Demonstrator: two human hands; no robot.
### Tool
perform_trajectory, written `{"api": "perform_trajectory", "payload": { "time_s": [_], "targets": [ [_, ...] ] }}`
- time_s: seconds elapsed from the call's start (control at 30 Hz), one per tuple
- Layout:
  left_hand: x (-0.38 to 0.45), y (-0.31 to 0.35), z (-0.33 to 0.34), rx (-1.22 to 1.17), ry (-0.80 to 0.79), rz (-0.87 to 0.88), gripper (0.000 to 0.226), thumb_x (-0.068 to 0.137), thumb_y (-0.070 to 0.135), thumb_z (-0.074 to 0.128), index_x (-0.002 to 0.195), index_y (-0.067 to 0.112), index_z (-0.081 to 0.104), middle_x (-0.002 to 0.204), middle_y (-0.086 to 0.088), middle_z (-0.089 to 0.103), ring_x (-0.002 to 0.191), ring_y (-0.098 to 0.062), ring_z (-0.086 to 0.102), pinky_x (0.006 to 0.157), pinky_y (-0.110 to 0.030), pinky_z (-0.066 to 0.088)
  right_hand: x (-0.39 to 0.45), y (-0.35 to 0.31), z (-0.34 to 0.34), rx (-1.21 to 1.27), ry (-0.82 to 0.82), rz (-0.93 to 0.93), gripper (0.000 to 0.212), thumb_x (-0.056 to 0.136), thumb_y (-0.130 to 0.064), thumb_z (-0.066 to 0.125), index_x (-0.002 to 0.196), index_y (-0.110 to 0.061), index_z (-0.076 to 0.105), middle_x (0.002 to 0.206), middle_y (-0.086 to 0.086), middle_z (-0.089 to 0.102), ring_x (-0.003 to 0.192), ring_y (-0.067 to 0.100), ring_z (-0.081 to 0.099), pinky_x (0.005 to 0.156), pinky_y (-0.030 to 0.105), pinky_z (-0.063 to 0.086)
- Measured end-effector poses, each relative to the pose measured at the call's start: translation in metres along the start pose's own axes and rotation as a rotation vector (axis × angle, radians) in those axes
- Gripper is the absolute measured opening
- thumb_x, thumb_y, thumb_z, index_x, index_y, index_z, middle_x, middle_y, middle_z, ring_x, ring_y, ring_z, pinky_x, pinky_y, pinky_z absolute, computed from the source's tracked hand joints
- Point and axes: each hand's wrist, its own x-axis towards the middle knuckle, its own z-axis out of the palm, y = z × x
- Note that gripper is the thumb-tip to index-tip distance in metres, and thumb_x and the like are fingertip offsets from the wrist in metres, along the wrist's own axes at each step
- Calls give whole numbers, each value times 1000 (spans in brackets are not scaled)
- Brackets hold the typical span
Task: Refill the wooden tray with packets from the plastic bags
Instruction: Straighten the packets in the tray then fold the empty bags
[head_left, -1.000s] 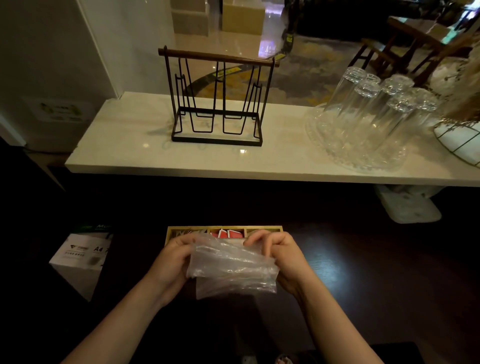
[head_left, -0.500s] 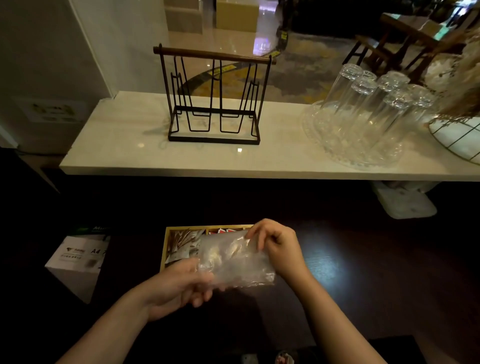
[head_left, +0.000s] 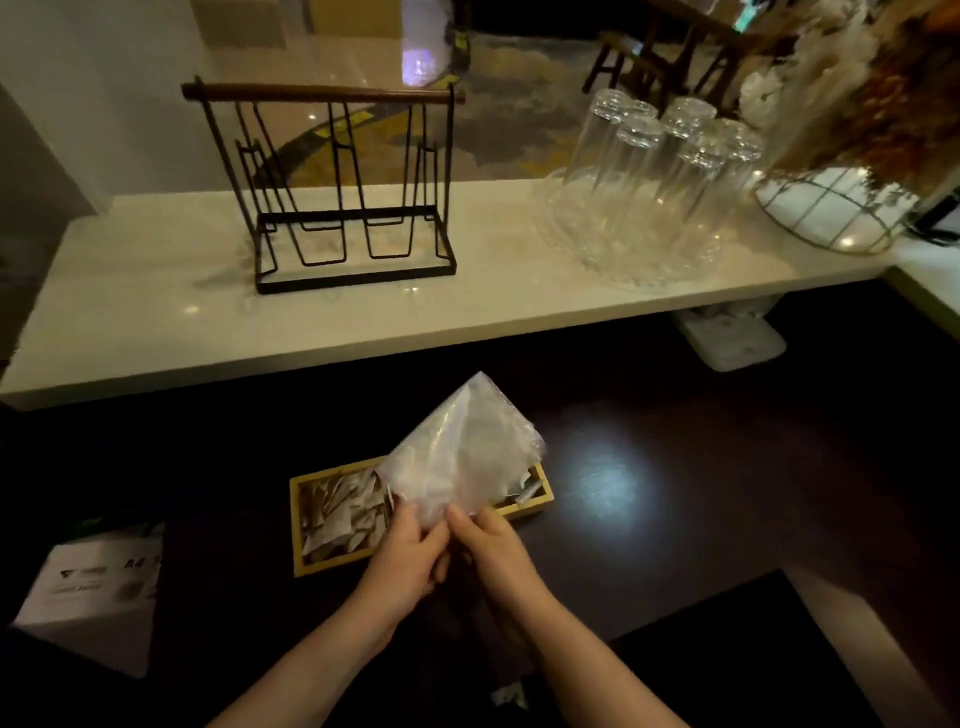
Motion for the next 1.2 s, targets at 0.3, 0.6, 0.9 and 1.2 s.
{"api": "perform_trajectory", "payload": {
  "time_s": [0.3, 0.6, 0.9, 1.2],
  "targets": [
    [36, -19, 27, 591, -236, 258, 25, 85, 12, 61, 96, 27, 45, 78, 8, 68, 59, 1, 57, 61, -21, 45, -24, 30, -58, 173, 540, -46, 17, 100, -11, 41, 102, -2, 55, 78, 15, 65, 50, 15, 65, 44, 21, 52],
    [58, -42, 130, 997, -438, 629, 19, 92, 32, 49, 107, 22, 55, 101, 6, 62, 96, -12, 56, 75, -28, 48, -74, 97, -143, 114, 849, 125, 25, 102, -15, 37, 87, -5, 54, 64, 7, 57, 35, 4, 50, 36, 17, 42],
    [103, -97, 242, 1143, -471, 837, 38, 90, 25, 49, 126, 14, 51, 134, -5, 54, 122, -22, 50, 100, -39, 42, -90, 170, -215, 144, 949, 261, 24, 101, -17, 38, 81, -11, 51, 68, 7, 65, 44, 11, 55, 42, 21, 45],
    [128, -131, 260, 1413, -437, 921, 35, 90, 22, 50, 124, 18, 55, 136, -4, 53, 125, -25, 45, 103, -43, 37, -73, 250, -259, 400, 970, 361, 22, 103, -18, 36, 94, -7, 53, 67, 7, 65, 43, 13, 53, 40, 22, 41]
  ]
}}
